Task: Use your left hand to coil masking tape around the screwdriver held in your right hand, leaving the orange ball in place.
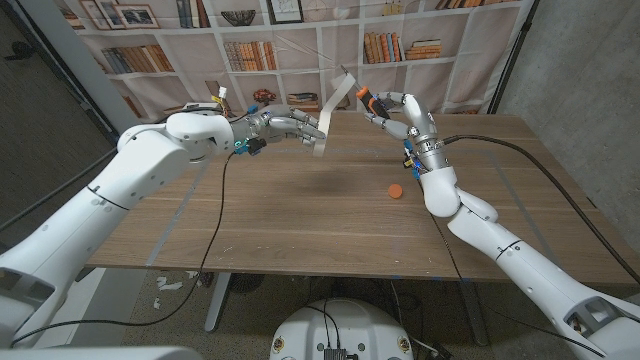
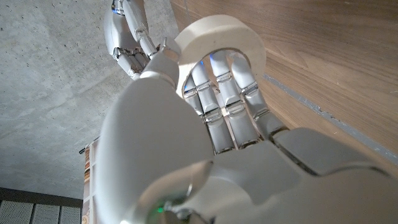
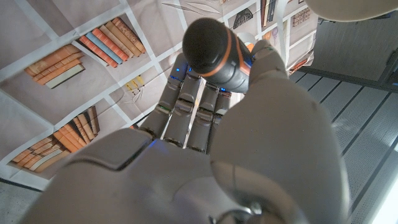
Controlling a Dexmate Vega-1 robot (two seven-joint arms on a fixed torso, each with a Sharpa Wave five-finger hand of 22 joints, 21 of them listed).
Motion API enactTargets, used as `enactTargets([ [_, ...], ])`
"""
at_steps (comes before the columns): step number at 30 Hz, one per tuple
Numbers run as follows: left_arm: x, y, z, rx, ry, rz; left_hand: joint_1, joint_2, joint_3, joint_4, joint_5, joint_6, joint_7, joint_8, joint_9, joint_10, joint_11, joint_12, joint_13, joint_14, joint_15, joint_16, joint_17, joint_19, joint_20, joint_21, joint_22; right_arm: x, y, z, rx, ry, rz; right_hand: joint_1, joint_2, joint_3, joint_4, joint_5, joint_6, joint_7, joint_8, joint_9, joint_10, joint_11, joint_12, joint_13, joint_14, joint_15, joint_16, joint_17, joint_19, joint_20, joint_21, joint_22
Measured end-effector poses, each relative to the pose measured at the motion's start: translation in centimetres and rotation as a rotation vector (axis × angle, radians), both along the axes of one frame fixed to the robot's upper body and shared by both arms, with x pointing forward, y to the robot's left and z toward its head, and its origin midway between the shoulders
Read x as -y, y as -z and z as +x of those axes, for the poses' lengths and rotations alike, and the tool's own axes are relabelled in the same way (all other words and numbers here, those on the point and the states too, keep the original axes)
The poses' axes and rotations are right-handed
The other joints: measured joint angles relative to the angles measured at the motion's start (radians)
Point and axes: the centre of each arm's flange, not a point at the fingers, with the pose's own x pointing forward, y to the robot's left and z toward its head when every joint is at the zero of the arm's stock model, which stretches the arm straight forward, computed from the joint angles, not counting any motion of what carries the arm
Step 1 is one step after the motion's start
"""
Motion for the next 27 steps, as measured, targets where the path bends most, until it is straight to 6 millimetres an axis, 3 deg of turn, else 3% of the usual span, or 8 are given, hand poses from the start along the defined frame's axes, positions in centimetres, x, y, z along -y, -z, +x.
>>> enactTargets([
  [24,-1.6,-0.8,1.8,-0.018,-0.038,-0.03,0.0,0.0,0.006,0.0,0.005,-0.001,-0.003,-0.007,0.006,0.0,0.0,-0.011,0.0,0.002,-0.002,-0.019,0.0,0.0,0.0,0.008,0.0,1.0,0.5,0.0,-0.018,-0.061,0.033,0.0,0.0,-0.007,0.002,0.0,0.009,-0.009,-0.005,-0.001,-0.002,-0.002,-0.004,0.002,0.003,-0.003,-0.008,0.007,-0.011,0.001,0.008,-0.01],
  [25,-1.6,-0.8,1.9,-0.018,-0.038,-0.03,0.0,0.0,0.006,0.0,0.005,-0.001,-0.003,-0.007,0.007,0.0,0.0,-0.011,0.0,0.002,-0.002,-0.019,0.0,0.0,0.0,0.008,0.0,1.0,0.5,-0.1,-0.017,-0.067,0.035,0.0,0.0,-0.007,0.002,0.0,0.009,-0.009,-0.006,0.001,-0.002,-0.002,-0.005,0.005,0.026,-0.026,-0.008,0.006,-0.011,0.001,0.008,-0.013],
  [27,-1.9,-0.7,2.2,-0.029,-0.05,-0.033,0.0,0.0,0.008,0.001,0.005,-0.001,-0.003,-0.007,0.007,0.0,0.0,-0.012,0.0,0.002,-0.002,-0.022,0.0,0.0,0.0,0.008,0.0,1.1,0.5,0.1,-0.02,-0.072,0.046,0.0,0.0,-0.007,0.002,0.0,0.009,-0.009,-0.007,0.004,-0.002,-0.002,-0.005,0.008,0.032,-0.039,-0.013,0.005,-0.011,0.001,0.014,-0.014],
])
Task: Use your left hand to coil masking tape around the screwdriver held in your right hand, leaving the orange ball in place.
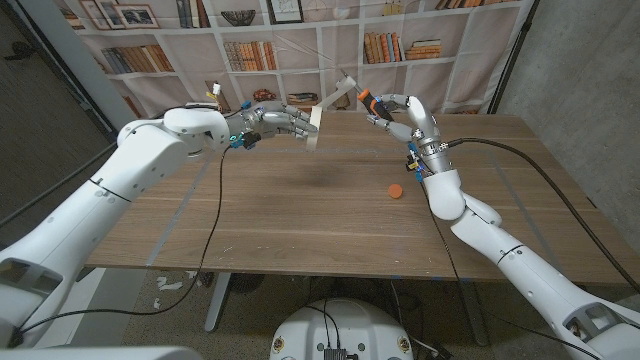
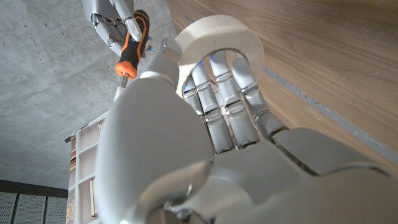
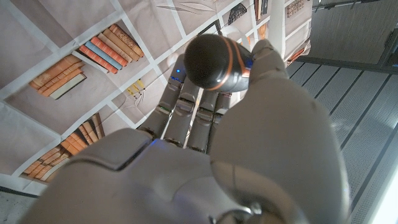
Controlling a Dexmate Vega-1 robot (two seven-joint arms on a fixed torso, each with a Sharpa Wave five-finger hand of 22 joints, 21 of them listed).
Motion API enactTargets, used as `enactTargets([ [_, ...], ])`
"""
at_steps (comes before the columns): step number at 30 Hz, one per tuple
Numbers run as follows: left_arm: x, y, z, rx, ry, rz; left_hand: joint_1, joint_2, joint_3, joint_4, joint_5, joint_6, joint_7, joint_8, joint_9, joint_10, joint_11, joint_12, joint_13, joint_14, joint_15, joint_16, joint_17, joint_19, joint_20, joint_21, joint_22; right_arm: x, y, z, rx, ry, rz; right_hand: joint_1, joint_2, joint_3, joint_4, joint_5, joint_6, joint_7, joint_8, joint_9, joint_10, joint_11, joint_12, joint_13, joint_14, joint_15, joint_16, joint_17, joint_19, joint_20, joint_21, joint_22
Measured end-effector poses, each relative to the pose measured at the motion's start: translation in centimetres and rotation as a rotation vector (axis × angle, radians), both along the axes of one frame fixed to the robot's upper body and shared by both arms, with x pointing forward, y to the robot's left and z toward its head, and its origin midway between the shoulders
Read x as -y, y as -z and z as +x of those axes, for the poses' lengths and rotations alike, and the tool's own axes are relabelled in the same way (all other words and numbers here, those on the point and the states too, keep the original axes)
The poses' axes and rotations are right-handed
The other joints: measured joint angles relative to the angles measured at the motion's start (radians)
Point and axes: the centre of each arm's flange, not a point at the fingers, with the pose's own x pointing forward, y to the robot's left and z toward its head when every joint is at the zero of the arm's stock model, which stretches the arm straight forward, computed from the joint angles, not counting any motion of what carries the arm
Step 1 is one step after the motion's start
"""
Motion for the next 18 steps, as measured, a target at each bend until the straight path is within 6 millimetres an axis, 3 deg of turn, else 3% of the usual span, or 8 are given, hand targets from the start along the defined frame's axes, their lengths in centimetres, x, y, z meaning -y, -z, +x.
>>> enactTargets([
  [1,-0.1,0.1,0.1,-0.005,-0.006,-0.001,0.0,0.0,0.0,0.0,0.0,0.0,0.0,0.0,0.0,0.0,0.0,0.0,0.0,0.0,0.0,0.0,0.0,0.0,0.0,0.0,0.0,0.1,-0.1,0.1,-0.001,-0.002,0.006,0.0,0.0,0.0,0.0,0.0,0.0,0.0,0.0,0.001,0.0,0.0,-0.002,-0.001,0.001,-0.001,-0.001,0.0,0.0,0.0,0.0,0.0],
  [2,-0.2,0.1,0.2,-0.007,-0.008,-0.002,0.0,0.0,0.0,0.0,0.0,0.0,0.0,-0.002,0.0,0.0,0.0,0.0,0.0,0.0,0.0,0.0,0.0,0.0,0.0,0.0,0.0,0.1,-0.1,0.2,-0.001,-0.004,0.009,0.0,0.0,0.0,0.0,0.0,0.007,-0.007,0.0,0.001,0.0,0.0,-0.003,-0.001,0.024,-0.024,-0.002,-0.001,0.0,0.0,0.0,0.0],
  [5,-0.4,0.2,0.4,-0.012,-0.014,-0.006,0.0,0.0,0.0,0.0,0.0,0.0,0.0,-0.003,0.0,0.0,0.0,-0.001,0.004,0.0,0.0,0.0,0.0,0.0,0.0,0.0,0.0,0.1,-0.3,0.2,0.0,-0.028,0.014,-0.001,0.001,-0.001,-0.001,0.0,0.007,-0.007,0.0,0.001,0.0,0.0,-0.003,-0.002,0.022,-0.033,-0.002,-0.001,-0.002,-0.002,0.0,0.0],
  [7,-0.5,0.1,0.6,-0.014,-0.017,-0.008,0.0,0.0,0.0,0.0,0.0,0.0,0.0,-0.004,0.0,0.0,0.0,-0.001,0.004,0.0,0.0,0.0,0.0,0.0,0.0,0.0,0.0,0.1,-0.5,0.2,-0.004,-0.051,0.011,-0.003,0.003,-0.007,0.002,0.0,0.007,-0.007,0.003,0.001,0.0,0.0,-0.003,-0.002,0.043,-0.061,-0.002,-0.001,-0.005,-0.005,0.004,-0.003],
  [18,-0.3,-0.8,1.4,-0.003,-0.02,0.001,0.0,0.0,0.0,0.001,-0.003,0.0,0.0,-0.008,0.0,0.002,0.001,-0.008,0.008,-0.002,-0.002,-0.004,0.0,0.0,0.0,0.0,0.0,-0.8,-1.6,0.3,-0.084,-0.258,-0.061,-0.003,0.003,-0.008,0.003,0.008,0.001,-0.012,0.003,0.001,0.0,0.0,-0.003,0.002,0.053,-0.079,-0.009,0.004,-0.012,0.002,0.008,-0.009],
])
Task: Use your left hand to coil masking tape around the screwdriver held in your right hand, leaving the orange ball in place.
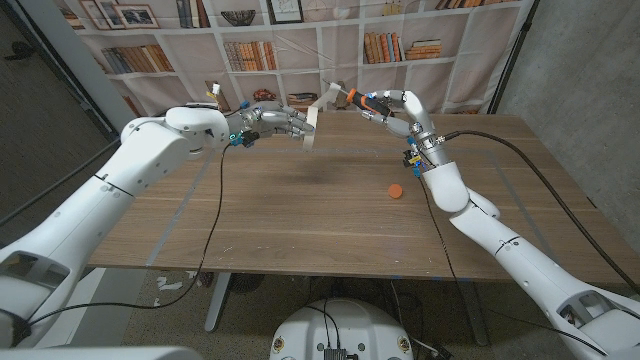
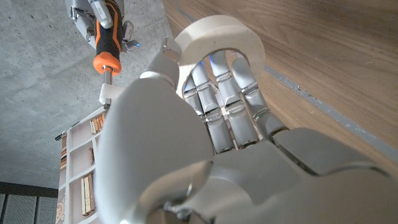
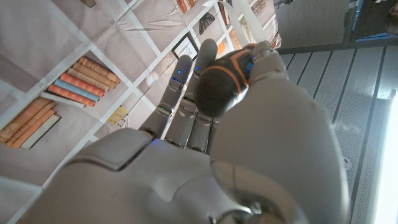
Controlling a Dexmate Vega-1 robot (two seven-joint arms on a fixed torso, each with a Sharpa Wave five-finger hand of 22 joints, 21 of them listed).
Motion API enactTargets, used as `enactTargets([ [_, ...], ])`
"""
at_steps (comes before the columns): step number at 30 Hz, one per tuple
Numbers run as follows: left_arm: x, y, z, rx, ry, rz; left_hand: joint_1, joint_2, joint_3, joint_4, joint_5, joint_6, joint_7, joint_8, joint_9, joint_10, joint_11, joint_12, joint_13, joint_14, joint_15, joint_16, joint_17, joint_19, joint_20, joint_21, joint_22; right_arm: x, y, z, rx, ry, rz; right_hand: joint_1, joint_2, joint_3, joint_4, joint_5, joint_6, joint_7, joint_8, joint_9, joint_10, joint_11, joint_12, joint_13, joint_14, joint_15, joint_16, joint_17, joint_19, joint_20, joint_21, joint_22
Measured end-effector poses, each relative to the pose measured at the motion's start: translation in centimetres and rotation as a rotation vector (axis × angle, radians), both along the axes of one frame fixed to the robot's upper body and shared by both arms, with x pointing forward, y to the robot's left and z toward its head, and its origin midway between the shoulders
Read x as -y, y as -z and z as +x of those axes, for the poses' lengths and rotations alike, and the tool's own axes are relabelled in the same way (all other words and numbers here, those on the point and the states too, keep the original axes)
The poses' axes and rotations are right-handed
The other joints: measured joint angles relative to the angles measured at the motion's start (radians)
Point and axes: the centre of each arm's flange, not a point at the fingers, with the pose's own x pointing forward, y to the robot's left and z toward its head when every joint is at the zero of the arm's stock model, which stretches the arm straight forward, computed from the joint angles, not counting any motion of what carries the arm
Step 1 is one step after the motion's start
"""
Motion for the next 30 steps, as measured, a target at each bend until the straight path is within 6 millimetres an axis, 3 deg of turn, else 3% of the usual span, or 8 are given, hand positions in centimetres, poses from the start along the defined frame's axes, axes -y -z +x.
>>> enactTargets([
  [15,1.3,-1.7,0.7,0.021,0.028,0.041,0.0,0.0,0.001,0.002,-0.003,0.0,0.0,-0.003,0.003,0.0,0.0,-0.006,0.006,0.002,0.002,-0.007,0.0,0.0,0.0,0.0,-0.003,-0.6,-1.9,0.5,-0.109,-0.118,-0.216,0.001,-0.001,-0.01,0.003,0.006,0.0,0.0,-0.001,-0.004,0.0,0.0,-0.011,-0.015,0.006,-0.012,-0.032,-0.026,0.0,0.0,0.015,-0.009],
  [30,1.2,-3.2,-0.2,0.064,0.019,0.047,0.002,-0.002,0.002,0.003,0.004,0.006,-0.002,-0.003,0.009,0.005,-0.001,-0.006,0.009,0.006,-0.002,-0.012,0.001,-0.004,-0.004,0.0,-0.002,0.2,-1.5,2.8,-0.248,-0.147,-0.307,0.006,-0.006,-0.018,0.003,0.015,0.0,0.0,-0.006,-0.006,0.006,-0.006,-0.022,-0.017,0.006,-0.012,-0.049,-0.033,-0.003,-0.004,0.023,-0.019],
])
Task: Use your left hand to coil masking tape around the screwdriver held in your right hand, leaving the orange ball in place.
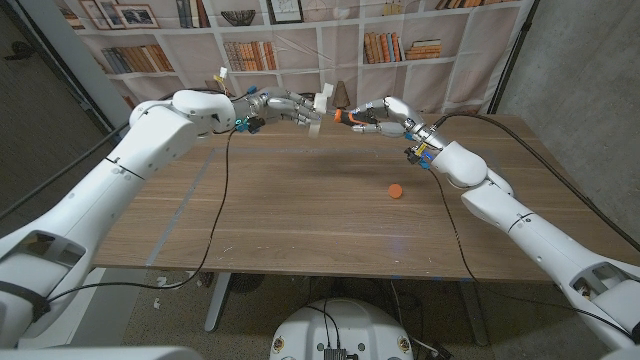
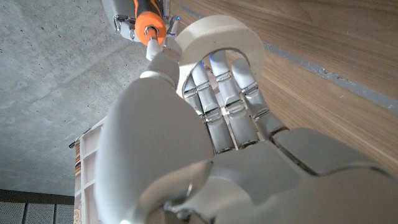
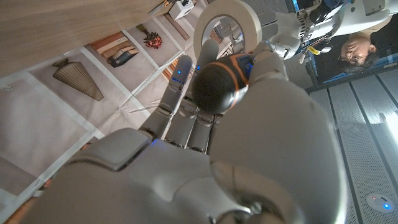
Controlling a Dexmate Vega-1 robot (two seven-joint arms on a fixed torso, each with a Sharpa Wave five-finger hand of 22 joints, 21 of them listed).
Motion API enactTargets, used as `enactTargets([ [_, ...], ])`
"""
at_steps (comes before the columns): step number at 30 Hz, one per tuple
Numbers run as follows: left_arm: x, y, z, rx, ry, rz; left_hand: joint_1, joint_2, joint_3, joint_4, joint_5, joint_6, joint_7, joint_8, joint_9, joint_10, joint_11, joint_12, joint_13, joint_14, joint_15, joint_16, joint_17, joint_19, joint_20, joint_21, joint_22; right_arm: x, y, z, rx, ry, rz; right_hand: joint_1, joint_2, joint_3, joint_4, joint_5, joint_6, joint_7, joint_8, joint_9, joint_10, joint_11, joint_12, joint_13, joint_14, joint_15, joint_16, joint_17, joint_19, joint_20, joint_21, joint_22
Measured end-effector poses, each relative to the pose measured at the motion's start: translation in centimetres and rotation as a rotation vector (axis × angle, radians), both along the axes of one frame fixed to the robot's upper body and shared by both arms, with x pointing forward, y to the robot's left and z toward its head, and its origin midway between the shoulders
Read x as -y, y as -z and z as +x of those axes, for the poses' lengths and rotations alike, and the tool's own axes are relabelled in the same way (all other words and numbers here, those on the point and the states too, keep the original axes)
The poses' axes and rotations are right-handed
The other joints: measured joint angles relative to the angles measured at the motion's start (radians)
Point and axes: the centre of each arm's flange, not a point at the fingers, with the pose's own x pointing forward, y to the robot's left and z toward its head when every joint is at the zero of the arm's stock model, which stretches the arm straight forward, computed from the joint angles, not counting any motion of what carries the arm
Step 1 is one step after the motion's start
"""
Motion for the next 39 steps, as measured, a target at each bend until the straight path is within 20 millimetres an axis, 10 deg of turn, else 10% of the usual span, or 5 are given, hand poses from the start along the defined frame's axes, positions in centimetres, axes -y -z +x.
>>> enactTargets([
  [39,-0.6,-3.2,-3.5,0.344,-0.06,-0.154,-0.011,0.011,-0.003,0.003,0.003,-0.004,-0.015,-0.004,0.007,0.0,-0.001,-0.007,0.027,0.009,-0.002,-0.016,0.3,-0.014,-0.014,-0.009,-0.003,0.4,0.8,0.9,-0.004,0.065,-0.023,0.006,-0.006,-0.018,0.004,0.017,0.014,-0.018,-0.001,0.006,0.029,-0.029,-0.009,0.012,0.0,0.0,-0.022,-0.005,-0.02,0.002,0.017,-0.018],
])
